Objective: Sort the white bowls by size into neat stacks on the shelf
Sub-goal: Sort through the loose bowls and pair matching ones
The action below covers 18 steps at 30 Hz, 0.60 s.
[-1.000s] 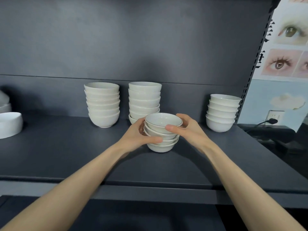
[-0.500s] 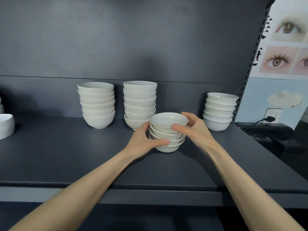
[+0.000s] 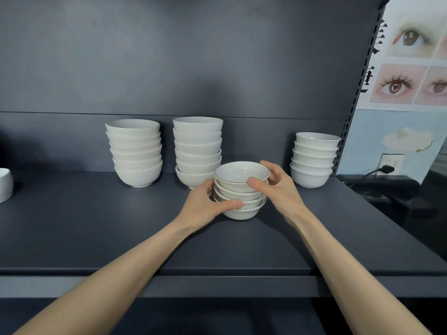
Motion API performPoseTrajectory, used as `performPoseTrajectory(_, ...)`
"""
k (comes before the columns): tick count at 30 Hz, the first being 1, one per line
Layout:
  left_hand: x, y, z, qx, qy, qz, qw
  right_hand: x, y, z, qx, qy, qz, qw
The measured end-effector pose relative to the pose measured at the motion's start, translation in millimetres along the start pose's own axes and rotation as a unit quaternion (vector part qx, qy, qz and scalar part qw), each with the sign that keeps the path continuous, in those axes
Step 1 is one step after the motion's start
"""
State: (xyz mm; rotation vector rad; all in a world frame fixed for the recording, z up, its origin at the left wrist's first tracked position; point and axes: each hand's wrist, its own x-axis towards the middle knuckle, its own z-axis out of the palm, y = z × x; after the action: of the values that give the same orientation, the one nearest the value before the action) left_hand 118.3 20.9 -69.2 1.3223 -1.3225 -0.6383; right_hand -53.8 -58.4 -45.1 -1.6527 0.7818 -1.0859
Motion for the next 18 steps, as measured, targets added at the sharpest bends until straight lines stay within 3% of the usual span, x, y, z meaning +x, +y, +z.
performPoseTrajectory(13, 3, -2, -2, -0.027, -0.017, -0.004, 0.999, 4, 3, -3, -0.004, -0.008, 0.006, 1.0)
performPoseTrajectory(18, 2, -1, -5, -0.038, -0.041, -0.003, 0.998, 8, -9, -11, -0.071, -0.058, 0.014, 0.996)
